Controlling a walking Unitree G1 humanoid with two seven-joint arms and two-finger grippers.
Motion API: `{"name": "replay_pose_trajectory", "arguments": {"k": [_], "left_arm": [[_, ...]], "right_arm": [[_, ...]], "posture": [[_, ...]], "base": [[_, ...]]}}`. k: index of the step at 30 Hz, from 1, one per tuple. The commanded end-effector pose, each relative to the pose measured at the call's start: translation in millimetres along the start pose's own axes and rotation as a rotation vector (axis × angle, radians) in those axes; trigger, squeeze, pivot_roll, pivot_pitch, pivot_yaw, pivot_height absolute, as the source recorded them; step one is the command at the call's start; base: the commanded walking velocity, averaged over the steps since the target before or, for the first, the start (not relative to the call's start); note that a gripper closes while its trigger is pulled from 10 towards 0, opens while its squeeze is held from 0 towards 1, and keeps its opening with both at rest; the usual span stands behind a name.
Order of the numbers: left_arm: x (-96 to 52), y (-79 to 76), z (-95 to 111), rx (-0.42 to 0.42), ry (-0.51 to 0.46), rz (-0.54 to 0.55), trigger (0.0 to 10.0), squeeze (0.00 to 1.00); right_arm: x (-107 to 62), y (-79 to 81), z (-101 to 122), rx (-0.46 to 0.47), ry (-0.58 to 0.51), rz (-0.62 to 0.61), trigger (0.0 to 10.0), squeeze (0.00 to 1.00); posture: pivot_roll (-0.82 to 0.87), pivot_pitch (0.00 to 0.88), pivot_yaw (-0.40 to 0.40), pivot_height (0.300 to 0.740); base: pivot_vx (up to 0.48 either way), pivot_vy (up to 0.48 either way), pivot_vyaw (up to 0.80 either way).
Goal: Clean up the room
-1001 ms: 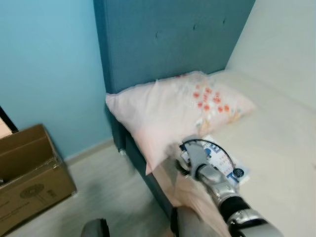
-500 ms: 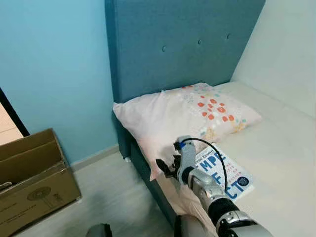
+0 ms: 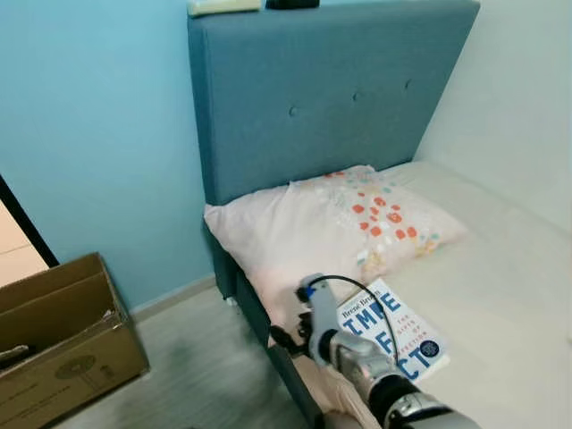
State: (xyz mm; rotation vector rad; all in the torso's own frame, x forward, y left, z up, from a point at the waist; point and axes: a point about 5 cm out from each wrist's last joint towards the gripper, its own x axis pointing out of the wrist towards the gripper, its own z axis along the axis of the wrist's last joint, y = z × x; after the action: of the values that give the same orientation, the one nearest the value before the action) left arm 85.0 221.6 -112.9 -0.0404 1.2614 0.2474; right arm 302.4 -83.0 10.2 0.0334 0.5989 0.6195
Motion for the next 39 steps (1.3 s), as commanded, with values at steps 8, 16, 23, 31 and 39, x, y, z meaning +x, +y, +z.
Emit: {"name": "replay_pose_trajectory", "arguments": {"k": [8,16,23,31,39], "left_arm": [[-2.1,-28.2,80,-0.004,-0.259,-0.133,10.0,0.0],[-1.3,-30.1,74,0.057,-0.235,-0.118,10.0,0.0],[-1.2,-33.6,72,0.078,-0.232,-0.12,10.0,0.0],[0.0,-35.9,59,0.135,-0.182,-0.123,10.0,0.0],[0.3,-42.2,50,0.194,-0.149,-0.139,10.0,0.0]], "right_arm": [[-8.7,-8.8,-32,-0.057,0.137,-0.078,10.0,0.0],[-38.9,-41.1,-77,0.11,0.256,-0.32,10.0,0.0],[-66.4,-54.9,-115,0.214,0.353,-0.485,10.0,0.0],[-95.4,-51.5,-161,0.221,0.499,-0.531,10.0,0.0],[-103.3,-58.5,-163,0.184,0.518,-0.555,10.0,0.0]], "posture": [[0.01,0.0,-0.055,0.7],[0.02,0.0,-0.067,0.725],[0.03,0.0,-0.075,0.729],[0.01,0.0,-0.075,0.729],[0.0,0.0,-0.059,0.729]], "base": [[0.0,0.0,0.0],[0.0,0.0,0.0],[0.0,0.0,0.0],[0.0,0.0,0.0],[-0.105,0.0,0.0]]}}
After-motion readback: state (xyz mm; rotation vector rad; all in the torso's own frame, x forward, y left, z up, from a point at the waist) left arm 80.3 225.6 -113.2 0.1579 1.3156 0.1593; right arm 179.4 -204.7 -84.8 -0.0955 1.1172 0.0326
